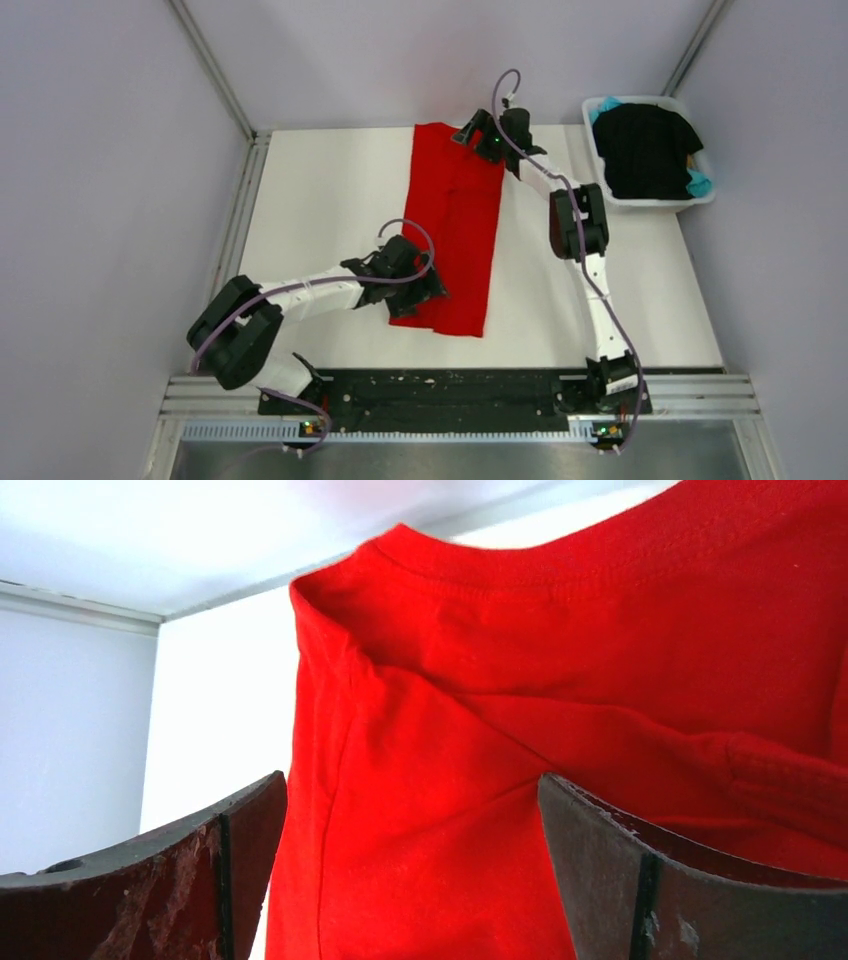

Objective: Fold and stack the t-shirts
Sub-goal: Rotate the tshirt 90 degrees

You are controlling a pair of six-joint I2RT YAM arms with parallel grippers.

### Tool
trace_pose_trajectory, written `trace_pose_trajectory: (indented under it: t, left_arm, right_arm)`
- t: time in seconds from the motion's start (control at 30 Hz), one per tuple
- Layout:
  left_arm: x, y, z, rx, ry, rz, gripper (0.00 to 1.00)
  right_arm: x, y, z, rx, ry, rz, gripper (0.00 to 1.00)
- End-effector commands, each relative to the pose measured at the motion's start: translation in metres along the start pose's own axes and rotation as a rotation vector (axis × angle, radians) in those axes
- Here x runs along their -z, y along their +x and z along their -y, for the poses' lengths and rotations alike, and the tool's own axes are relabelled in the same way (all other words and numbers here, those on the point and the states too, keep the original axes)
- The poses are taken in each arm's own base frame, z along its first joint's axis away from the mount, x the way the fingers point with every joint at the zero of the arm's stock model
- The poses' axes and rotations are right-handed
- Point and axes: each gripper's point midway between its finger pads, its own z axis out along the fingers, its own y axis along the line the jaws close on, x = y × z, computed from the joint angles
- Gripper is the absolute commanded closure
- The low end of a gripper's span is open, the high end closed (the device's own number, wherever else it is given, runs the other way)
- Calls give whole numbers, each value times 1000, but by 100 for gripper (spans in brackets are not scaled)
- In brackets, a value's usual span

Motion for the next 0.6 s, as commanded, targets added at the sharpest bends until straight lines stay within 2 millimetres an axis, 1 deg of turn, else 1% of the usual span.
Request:
trace_pose_trajectory:
  t: [0.0,0.07,0.13,0.27,0.33,0.4,0.43,0.5,0.53,0.57]
  left_arm:
    - [-9,8,23,-76,21,-27,2]
    - [-4,10,33,-125,26,-17,2]
    - [5,11,41,-180,31,11,2]
    - [28,18,65,-343,99,71,1]
    - [39,21,69,-400,115,90,1]
    - [49,14,59,-401,80,140,1]
    - [54,7,50,-393,44,177,1]
    - [66,-10,29,-360,-43,268,1]
    - [71,-18,17,-335,-90,313,1]
    - [78,-25,7,-309,-122,350,1]
  right_arm:
    - [-37,82,28,-30,62,-181,5]
    - [-42,66,9,-10,15,-154,5]
    - [-37,54,-4,29,-2,-139,5]
    - [-14,32,-21,157,29,-112,3]
    - [-1,17,-34,213,32,-97,1]
    - [13,3,-53,287,2,-91,1]
    - [22,-5,-62,321,1,-84,1]
    - [40,-20,-73,385,25,-72,1]
    - [51,-28,-77,409,46,-61,1]
    - [66,-39,-88,435,55,-40,1]
